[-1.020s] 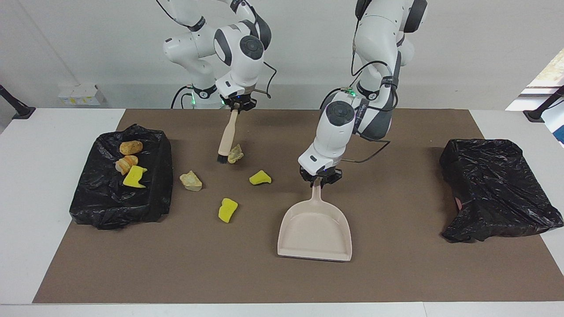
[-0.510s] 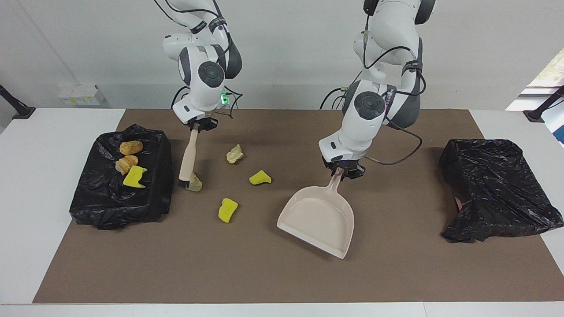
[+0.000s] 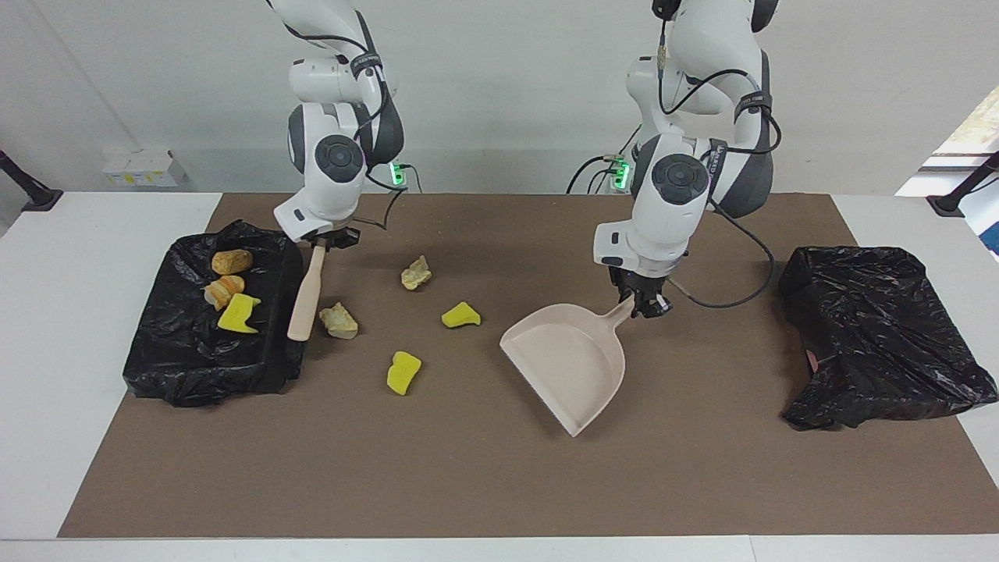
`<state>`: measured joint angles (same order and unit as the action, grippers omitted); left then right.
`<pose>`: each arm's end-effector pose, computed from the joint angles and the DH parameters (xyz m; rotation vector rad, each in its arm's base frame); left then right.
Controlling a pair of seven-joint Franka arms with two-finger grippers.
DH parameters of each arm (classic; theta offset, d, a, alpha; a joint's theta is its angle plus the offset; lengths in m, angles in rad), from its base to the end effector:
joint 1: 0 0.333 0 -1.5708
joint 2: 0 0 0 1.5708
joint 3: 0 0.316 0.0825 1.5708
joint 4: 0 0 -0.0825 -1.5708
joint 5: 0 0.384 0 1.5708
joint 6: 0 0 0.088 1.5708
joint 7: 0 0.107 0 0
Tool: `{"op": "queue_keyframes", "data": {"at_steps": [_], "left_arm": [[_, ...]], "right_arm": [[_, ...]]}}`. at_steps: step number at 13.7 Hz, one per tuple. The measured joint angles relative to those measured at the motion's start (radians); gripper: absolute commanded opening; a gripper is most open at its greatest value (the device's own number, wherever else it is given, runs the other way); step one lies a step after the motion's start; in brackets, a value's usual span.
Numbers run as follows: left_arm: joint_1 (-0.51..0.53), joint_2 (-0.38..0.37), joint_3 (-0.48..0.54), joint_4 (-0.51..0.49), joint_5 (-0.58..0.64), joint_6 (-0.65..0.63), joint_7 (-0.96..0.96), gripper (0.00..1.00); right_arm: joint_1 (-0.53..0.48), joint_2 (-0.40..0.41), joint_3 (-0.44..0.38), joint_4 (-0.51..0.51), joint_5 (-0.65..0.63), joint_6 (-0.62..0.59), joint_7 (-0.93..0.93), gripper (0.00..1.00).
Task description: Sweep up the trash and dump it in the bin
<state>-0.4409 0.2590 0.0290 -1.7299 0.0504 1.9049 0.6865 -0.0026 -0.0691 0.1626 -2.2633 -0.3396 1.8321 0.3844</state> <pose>0.5726 -0.2476 0.4230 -2.6251 1.6414 0.1403 0.4658 0.0482 0.3691 2.7125 -0.1053 -0.3614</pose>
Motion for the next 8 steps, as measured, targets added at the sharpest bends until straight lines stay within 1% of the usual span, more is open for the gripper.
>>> {"op": "queue_keyframes", "data": {"at_steps": [3,5,8], "left_arm": [[-0.003,-0.049,-0.008,-0.074,0.035,0.002,0.130,0.00],[-0.012,-0.083,-0.013,-0.135,0.036,0.014,0.203,0.00],[-0.058,-0.141,-0.018,-0.256,0.037,0.109,0.218,0.00]], "right_arm": [[-0.004,0.033,0.005,0.004,0.006,0.001,-0.001,0.00],[0.006,0.069,0.014,0.018,0.042,0.012,-0.001,0.00],[0.085,0.153,0.017,0.114,0.143,0.015,-0.001,0.00]]}}
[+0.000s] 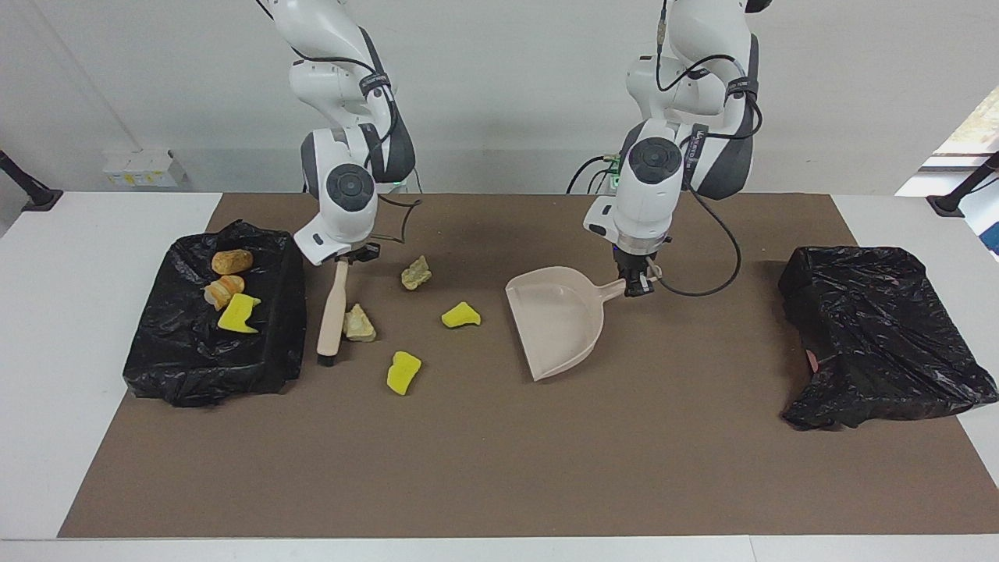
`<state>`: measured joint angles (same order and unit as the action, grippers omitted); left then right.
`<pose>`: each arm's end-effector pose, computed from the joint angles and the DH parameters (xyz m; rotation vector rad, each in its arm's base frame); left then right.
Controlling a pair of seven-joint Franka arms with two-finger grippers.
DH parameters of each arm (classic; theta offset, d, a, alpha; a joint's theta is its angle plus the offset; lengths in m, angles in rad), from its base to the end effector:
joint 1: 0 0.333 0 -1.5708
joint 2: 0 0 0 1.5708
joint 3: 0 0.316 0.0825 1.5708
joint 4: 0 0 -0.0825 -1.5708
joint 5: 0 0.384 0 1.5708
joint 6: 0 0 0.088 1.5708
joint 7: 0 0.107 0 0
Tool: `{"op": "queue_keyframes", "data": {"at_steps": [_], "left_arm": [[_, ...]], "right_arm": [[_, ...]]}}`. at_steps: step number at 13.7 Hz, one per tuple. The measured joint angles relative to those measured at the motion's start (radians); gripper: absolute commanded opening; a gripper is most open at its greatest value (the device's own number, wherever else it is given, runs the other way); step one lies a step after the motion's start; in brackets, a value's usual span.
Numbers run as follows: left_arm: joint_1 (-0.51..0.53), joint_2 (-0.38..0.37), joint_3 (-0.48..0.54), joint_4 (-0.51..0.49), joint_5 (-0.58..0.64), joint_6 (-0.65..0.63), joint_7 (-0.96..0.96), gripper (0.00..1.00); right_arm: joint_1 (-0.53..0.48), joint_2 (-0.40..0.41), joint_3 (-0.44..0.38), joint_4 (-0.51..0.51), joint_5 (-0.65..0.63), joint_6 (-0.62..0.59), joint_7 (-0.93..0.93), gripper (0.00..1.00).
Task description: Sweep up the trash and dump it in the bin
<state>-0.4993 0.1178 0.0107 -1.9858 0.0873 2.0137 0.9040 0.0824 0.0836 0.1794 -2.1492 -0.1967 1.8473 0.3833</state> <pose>0.5056 -0.2631 0.3989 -2.3215 2.0230 0.1605 0.4913 0.1153 0.3394 2.8329 -0.0404 -0.4472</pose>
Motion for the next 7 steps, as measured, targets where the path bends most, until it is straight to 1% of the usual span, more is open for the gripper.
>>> {"op": "queue_keyframes", "data": {"at_steps": [2,4,7], "left_arm": [[-0.033,-0.017,-0.003,-0.047,0.000,0.038,0.000,0.00],[-0.061,-0.018,-0.004,-0.063,0.000,0.047,0.000,0.00],[-0.094,-0.018,-0.005,-0.090,0.000,0.080,-0.023,0.00]], "right_arm": [[0.055,0.053,0.001,0.078,0.077,-0.001,0.003,0.00],[0.092,0.098,0.002,0.138,0.141,-0.003,0.005,0.00],[0.126,0.125,0.003,0.175,0.190,-0.019,0.005,0.00]]}}
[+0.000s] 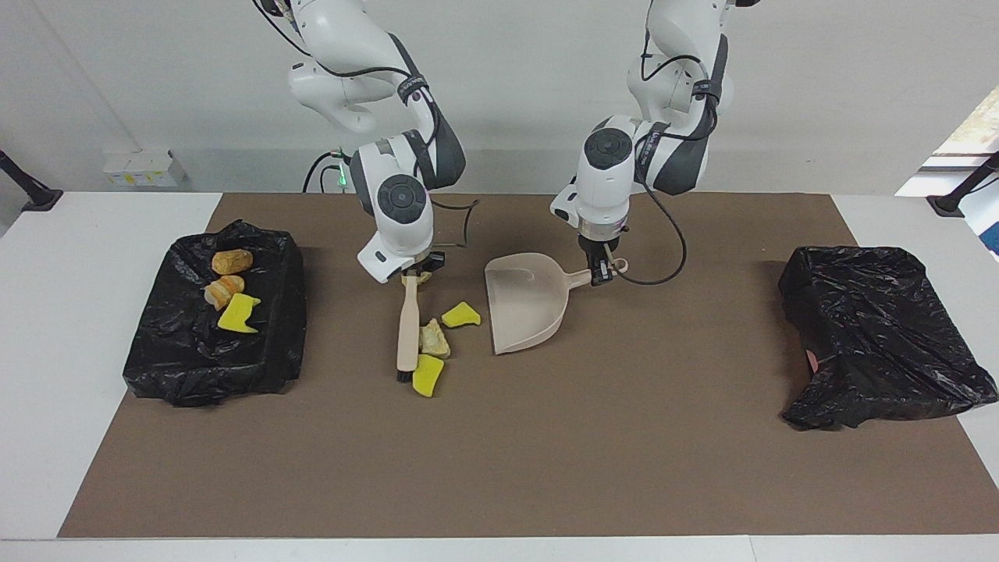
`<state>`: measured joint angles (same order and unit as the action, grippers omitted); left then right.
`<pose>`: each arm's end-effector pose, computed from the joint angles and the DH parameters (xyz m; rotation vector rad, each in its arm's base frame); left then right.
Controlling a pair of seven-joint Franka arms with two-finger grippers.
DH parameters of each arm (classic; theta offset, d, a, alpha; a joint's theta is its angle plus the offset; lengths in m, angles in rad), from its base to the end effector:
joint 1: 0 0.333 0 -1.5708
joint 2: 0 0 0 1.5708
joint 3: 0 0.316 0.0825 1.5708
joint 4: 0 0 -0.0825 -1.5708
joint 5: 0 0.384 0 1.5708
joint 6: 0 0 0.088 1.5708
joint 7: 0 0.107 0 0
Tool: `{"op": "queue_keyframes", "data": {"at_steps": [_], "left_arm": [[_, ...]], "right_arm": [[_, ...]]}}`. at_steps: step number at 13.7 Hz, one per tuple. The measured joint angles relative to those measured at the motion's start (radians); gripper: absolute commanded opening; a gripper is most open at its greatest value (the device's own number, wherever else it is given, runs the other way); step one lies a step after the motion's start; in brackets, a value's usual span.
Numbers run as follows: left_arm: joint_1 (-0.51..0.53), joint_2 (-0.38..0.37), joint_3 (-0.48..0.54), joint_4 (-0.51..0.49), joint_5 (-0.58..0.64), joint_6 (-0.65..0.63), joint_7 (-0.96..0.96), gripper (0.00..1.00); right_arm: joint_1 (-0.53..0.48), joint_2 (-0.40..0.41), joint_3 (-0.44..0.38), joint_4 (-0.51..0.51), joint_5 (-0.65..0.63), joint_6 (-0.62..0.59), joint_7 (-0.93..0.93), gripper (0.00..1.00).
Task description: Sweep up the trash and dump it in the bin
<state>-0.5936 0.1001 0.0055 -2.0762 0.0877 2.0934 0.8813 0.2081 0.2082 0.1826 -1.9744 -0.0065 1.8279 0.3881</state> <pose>0.4644 -0.3045 0.3747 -2.2338 2.1154 0.1430 0.5126 0.2078 0.3430 2.9952 0.0122 -0.5100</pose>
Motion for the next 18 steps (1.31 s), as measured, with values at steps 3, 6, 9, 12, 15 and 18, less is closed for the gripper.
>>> {"op": "queue_keyframes", "data": {"at_steps": [3,6,9,12,15,18], "left_arm": [[-0.001,-0.002,0.000,-0.019,-0.001,0.006,-0.041,0.00],[-0.002,-0.008,-0.002,-0.038,-0.003,0.007,-0.090,0.00],[-0.003,-0.012,-0.002,-0.043,-0.005,0.008,-0.101,0.00],[-0.003,-0.012,-0.002,-0.048,-0.005,0.011,-0.103,0.00],[-0.002,-0.012,-0.001,-0.050,-0.005,0.012,-0.108,0.00],[-0.001,-0.012,0.004,-0.050,-0.005,0.012,-0.108,0.00]], "right_arm": [[0.041,-0.001,0.003,-0.002,0.051,-0.019,-0.065,0.00],[0.105,-0.019,0.004,-0.025,0.083,-0.050,-0.212,0.00],[0.152,-0.045,0.006,-0.029,0.132,-0.100,-0.243,0.00],[0.147,-0.063,-0.001,0.003,0.138,-0.141,-0.258,0.00],[0.118,-0.069,-0.011,0.033,0.117,-0.156,-0.266,0.00],[0.068,-0.059,-0.012,0.051,0.016,-0.117,-0.287,0.00]]}}
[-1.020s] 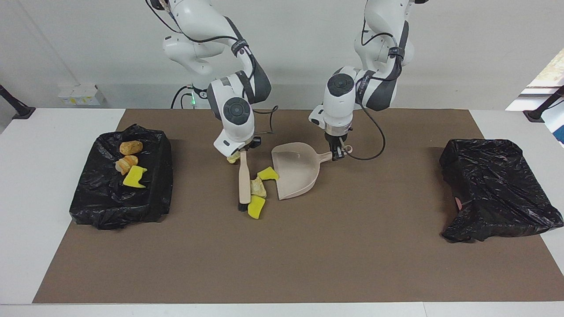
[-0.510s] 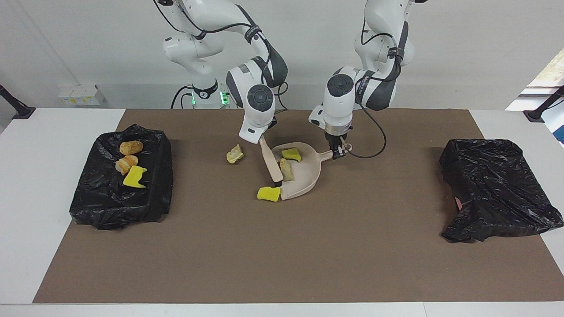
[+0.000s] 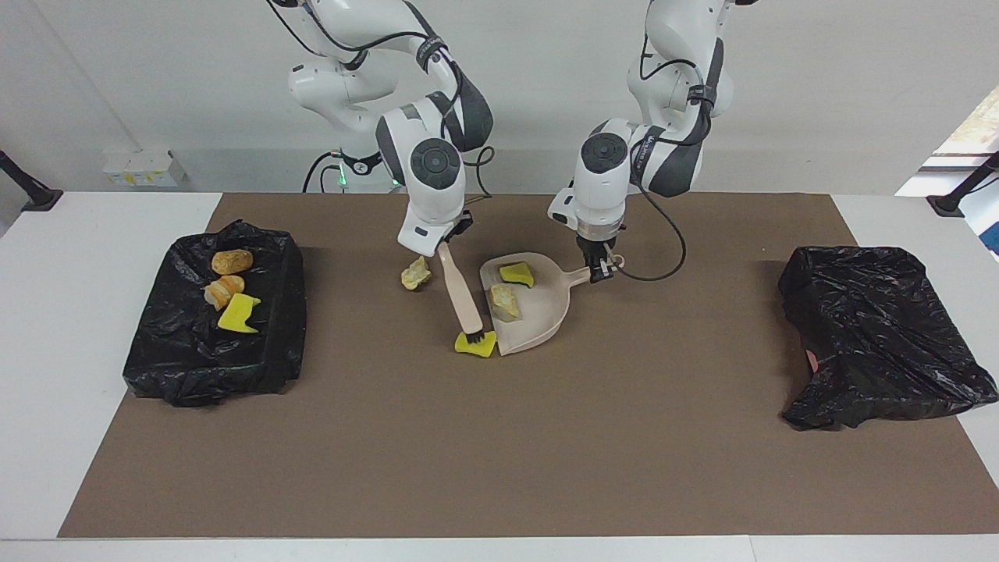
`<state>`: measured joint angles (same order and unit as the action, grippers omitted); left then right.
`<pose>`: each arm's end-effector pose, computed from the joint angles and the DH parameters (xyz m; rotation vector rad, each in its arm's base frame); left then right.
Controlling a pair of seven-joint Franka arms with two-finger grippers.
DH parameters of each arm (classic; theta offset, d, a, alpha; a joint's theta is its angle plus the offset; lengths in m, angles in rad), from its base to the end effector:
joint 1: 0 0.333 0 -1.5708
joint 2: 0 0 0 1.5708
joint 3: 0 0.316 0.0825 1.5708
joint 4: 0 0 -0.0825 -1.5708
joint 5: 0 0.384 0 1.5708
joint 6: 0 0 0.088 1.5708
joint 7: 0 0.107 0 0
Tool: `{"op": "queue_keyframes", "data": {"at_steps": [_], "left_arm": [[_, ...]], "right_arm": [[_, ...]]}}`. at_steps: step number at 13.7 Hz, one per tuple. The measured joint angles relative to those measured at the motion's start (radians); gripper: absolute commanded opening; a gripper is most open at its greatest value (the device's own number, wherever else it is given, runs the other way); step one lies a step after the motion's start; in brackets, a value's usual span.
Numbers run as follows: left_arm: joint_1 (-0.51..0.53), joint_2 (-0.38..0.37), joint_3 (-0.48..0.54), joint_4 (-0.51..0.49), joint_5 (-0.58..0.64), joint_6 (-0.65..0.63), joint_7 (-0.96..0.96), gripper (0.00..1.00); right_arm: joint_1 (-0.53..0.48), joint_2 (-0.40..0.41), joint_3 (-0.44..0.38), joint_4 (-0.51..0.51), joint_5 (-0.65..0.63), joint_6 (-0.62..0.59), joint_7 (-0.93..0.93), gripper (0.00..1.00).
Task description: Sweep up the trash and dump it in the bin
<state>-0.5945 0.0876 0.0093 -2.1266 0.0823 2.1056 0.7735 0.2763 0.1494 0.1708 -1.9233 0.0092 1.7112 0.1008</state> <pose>0.4544 -0.2965 0.3604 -2.3496 1.9881 0.1766 0.4960 0.2360 0.3908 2.9839 0.5216 -0.5439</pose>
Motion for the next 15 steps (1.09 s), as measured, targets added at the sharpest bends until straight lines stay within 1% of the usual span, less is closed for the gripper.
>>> {"op": "queue_keyframes", "data": {"at_steps": [2,3,5,7,9,12,13,15], "left_arm": [[0.000,0.000,0.003,0.000,0.000,0.000,-0.002,0.00],[0.000,0.000,0.003,0.000,0.000,0.000,-0.005,0.00],[0.001,0.000,0.004,0.000,0.000,0.000,-0.006,0.00],[0.001,0.000,0.004,0.000,0.000,0.000,-0.006,0.00],[0.000,0.000,0.004,0.000,0.000,0.000,-0.006,0.00],[0.001,0.000,0.005,-0.001,0.000,0.012,0.020,0.00],[0.001,0.000,0.006,-0.001,0.000,0.024,0.046,0.00],[0.009,0.000,0.008,-0.001,0.000,0.029,0.079,0.00]], "right_arm": [[-0.023,0.030,0.000,0.025,-0.068,0.029,-0.013,0.00],[-0.025,0.052,0.000,0.035,-0.081,0.044,-0.013,0.00],[-0.020,0.103,0.002,0.055,-0.082,0.061,-0.013,0.00],[-0.007,0.132,0.009,0.055,-0.069,0.049,-0.013,0.00],[0.031,0.130,0.018,0.058,-0.019,-0.022,-0.011,0.00],[0.084,0.098,0.025,0.061,0.034,-0.107,0.025,0.00],[0.081,0.083,0.025,0.062,0.047,-0.126,0.026,0.00],[0.045,0.045,0.023,0.063,0.066,-0.164,0.025,0.00]]}}
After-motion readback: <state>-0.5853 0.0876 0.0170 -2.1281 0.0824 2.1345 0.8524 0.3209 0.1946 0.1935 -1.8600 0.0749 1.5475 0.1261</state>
